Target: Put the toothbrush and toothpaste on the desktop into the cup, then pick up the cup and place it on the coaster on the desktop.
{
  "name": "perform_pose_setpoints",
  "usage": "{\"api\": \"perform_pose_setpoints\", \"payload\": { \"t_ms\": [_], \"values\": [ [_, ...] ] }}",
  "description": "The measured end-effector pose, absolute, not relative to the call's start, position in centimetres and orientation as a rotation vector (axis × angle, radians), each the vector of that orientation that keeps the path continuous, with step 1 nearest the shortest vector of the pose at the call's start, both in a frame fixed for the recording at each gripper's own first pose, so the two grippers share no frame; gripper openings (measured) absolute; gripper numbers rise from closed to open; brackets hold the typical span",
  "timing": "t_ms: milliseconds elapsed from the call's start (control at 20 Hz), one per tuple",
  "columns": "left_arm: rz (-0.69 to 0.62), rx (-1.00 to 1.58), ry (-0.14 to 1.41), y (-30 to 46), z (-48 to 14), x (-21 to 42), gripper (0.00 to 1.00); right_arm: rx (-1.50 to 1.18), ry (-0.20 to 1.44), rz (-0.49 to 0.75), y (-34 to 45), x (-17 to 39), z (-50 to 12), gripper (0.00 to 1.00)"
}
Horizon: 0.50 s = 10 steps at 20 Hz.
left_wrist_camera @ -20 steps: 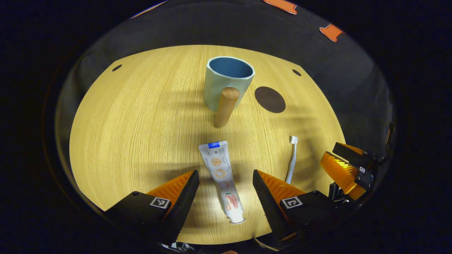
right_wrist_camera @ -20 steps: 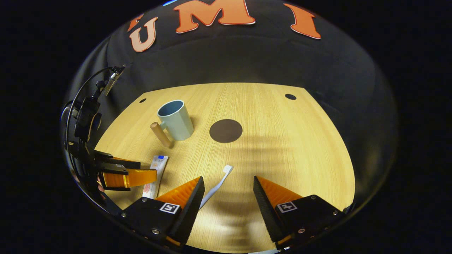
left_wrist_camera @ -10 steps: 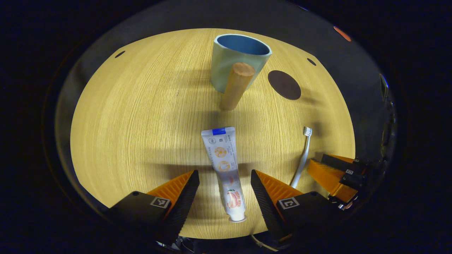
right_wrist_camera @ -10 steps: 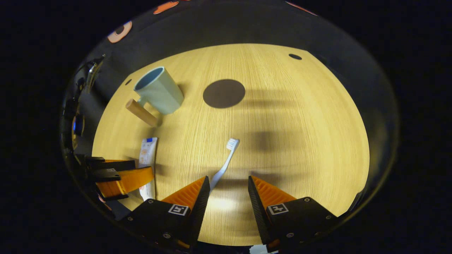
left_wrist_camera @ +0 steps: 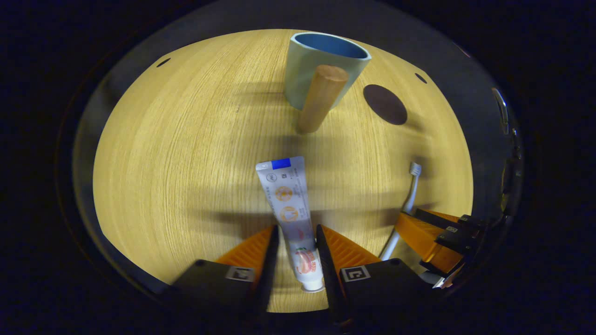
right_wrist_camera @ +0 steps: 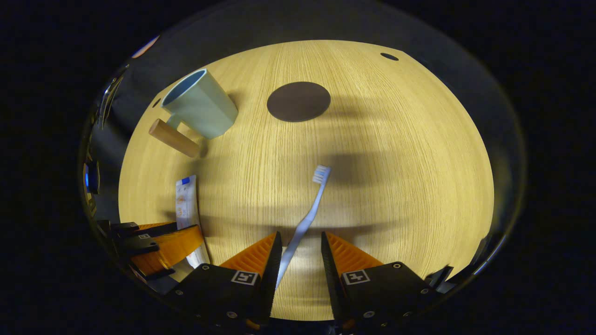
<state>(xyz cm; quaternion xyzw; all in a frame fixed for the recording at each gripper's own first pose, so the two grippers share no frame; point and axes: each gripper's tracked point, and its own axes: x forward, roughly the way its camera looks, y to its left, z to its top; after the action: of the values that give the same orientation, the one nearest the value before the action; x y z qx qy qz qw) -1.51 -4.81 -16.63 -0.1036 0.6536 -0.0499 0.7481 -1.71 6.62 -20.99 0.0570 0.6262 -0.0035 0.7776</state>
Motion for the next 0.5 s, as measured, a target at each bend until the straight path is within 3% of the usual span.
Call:
{"api": "perform_pose_setpoints", "payload": {
  "t_ms": [50, 150, 200, 250, 450, 500],
  "values": [
    [-0.107, -0.222, 1.428, -4.8, -16.7, -0.9, 0.46, 0.094, 1.349, -0.026, 6.4, -1.6, -21.0, 0.45],
    [-0.104, -0.225, 1.42, -4.7, -17.0, 0.5, 0.43, 0.048, 1.344, -0.036, 6.0, -1.6, -20.9, 0.3],
    [-0.092, -0.239, 1.404, -4.3, -16.9, 1.4, 0.46, 0.048, 1.342, -0.036, 6.1, -1.6, -21.1, 0.27],
    [-0.098, -0.24, 1.409, -4.3, -16.9, 2.1, 0.34, 0.068, 1.342, -0.026, 6.4, -1.4, -20.8, 0.24],
    [-0.124, -0.256, 1.373, -3.8, -16.8, 6.8, 0.33, 0.163, 1.326, 0.014, 7.1, -1.2, -20.9, 0.06],
    [-0.14, -0.259, 1.363, -3.7, -16.7, 8.1, 0.25, 0.162, 1.319, 0.027, 7.1, -1.2, -20.9, 0.05]
  ]
}}
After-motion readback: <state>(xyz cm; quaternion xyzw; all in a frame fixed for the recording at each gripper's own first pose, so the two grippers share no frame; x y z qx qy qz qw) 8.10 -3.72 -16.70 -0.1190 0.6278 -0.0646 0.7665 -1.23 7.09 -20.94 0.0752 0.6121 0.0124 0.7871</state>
